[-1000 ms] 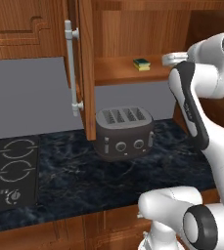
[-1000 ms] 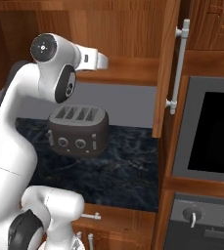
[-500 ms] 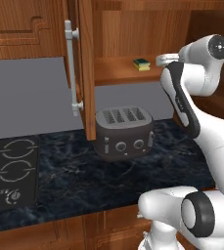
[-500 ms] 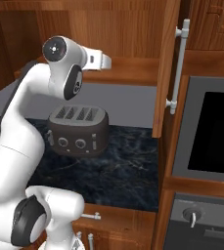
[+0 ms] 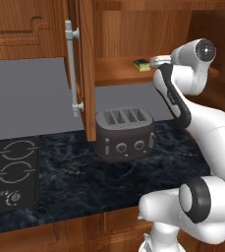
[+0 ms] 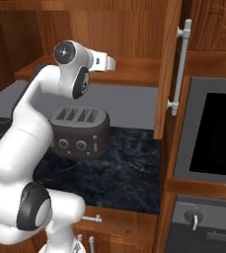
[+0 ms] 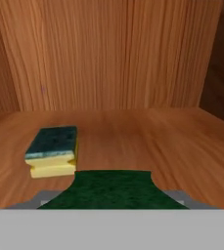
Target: Pick up the sponge and sponge from the sink, and place them back in the cabinet, and close the cabinet doors.
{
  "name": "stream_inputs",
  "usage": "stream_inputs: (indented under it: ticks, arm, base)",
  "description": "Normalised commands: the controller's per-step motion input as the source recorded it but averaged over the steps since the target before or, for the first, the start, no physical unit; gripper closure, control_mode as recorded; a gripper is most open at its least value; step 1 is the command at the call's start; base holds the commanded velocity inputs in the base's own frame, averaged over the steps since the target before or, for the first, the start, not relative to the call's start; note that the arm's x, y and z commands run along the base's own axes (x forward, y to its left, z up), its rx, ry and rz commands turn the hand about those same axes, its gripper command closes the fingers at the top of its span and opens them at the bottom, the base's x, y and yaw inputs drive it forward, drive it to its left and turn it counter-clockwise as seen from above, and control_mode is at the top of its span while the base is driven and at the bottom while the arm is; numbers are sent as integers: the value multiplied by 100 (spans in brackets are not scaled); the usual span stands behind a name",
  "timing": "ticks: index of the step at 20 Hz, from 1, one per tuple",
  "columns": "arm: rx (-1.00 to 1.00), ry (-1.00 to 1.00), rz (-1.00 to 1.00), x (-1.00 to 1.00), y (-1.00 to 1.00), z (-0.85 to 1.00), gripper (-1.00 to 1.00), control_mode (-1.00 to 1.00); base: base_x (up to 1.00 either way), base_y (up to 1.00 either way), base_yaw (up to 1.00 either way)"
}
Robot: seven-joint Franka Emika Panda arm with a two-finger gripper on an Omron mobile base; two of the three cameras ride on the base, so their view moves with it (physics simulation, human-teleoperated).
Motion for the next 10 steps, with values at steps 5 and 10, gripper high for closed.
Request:
stream_inputs:
  ticks: [5,10]
  arm:
    - [0,0,0,48,0,-1,100,-100]
    - [0,0,0,40,0,0,100,-100]
  base:
    - [0,0,0]
    - [0,0,0]
